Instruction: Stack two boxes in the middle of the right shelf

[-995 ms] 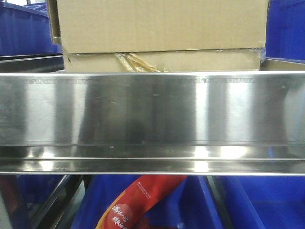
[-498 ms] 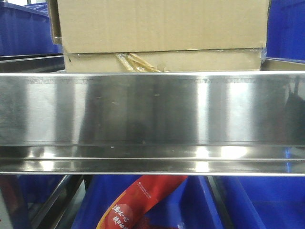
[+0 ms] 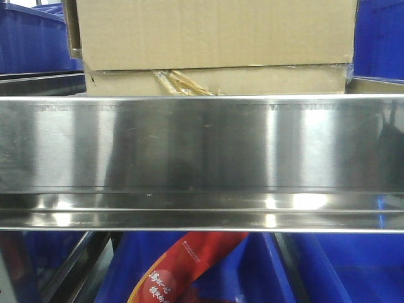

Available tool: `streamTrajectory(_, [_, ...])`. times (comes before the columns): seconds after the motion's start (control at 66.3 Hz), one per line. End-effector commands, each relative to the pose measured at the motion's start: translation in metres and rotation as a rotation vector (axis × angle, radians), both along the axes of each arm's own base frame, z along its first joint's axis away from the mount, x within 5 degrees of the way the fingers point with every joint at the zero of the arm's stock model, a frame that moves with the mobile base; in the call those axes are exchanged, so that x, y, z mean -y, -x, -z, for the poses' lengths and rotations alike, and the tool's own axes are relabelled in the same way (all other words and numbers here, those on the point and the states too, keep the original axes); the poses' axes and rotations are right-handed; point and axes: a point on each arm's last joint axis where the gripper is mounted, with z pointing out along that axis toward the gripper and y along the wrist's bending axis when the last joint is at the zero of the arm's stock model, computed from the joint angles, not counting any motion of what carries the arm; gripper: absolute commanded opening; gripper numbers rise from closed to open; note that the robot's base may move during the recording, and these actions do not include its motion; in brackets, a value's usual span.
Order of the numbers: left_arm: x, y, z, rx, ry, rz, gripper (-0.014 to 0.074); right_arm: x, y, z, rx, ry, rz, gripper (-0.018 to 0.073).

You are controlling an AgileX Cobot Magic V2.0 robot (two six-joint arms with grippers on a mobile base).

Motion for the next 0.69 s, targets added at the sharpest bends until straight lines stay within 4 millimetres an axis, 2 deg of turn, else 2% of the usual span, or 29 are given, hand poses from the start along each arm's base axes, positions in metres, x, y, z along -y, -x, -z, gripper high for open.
streamTrajectory(0.0, [-0.0002,0.0007,-0.0024,0.024,-0.001,-0.003,-0.0111,0.0008,0.0002,-0.0016,0.026,0.006,0.012,-0.0155])
streamTrajectory(0.679, [-0.0002,0.0007,-0.0024,0.024,-0.001,-0.003,-0.0111,0.0008,0.0002,-0.0016,0.026,0.006,0.012,-0.0155])
